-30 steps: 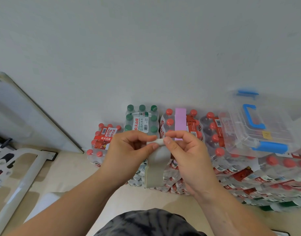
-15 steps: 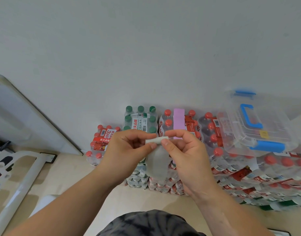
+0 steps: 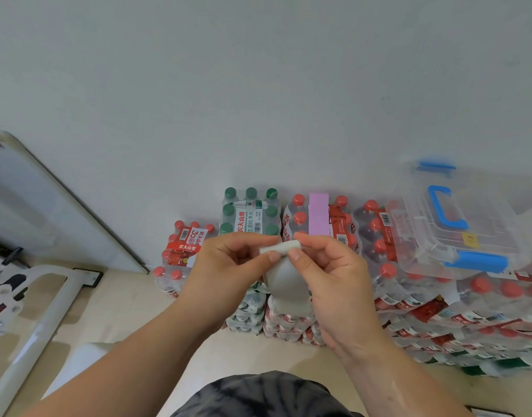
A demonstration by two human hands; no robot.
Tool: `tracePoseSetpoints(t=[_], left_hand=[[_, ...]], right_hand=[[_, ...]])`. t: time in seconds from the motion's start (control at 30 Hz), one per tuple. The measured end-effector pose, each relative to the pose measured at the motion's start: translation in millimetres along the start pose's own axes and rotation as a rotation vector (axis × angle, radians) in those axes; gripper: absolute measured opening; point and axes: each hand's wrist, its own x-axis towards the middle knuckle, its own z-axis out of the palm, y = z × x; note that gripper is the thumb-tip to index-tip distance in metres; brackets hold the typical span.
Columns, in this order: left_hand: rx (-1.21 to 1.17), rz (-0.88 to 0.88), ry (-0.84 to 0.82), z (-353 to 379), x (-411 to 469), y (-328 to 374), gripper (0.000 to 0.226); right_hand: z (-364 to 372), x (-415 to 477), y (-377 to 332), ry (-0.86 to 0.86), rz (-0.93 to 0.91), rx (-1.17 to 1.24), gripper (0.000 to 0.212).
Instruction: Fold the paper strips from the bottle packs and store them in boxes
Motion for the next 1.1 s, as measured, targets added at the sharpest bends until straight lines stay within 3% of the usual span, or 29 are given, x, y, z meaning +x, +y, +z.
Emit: tracePoseSetpoints(t=[0.43,0.67,1.0,1.1], left_hand=[[0.037,0.031,0.008,3,4,-2,0.032],[-0.004,-0.018,-0.017,6,5,0,0.017],[0.005,-0.017,0.035,1,12,-3,0.018],[-0.035,-0.021,0.051,2,13,-3,0.015]], right_hand=[[-1,5,-4,0.071,-0.017,-0.026,0.005],[0,6,1,0.129,-0.055,-0.042,0.006],[0,6,2,0.066,-0.057,-0.076,0.028],[-1,9,-1,0.024,-0.039,-0.070,0.024]])
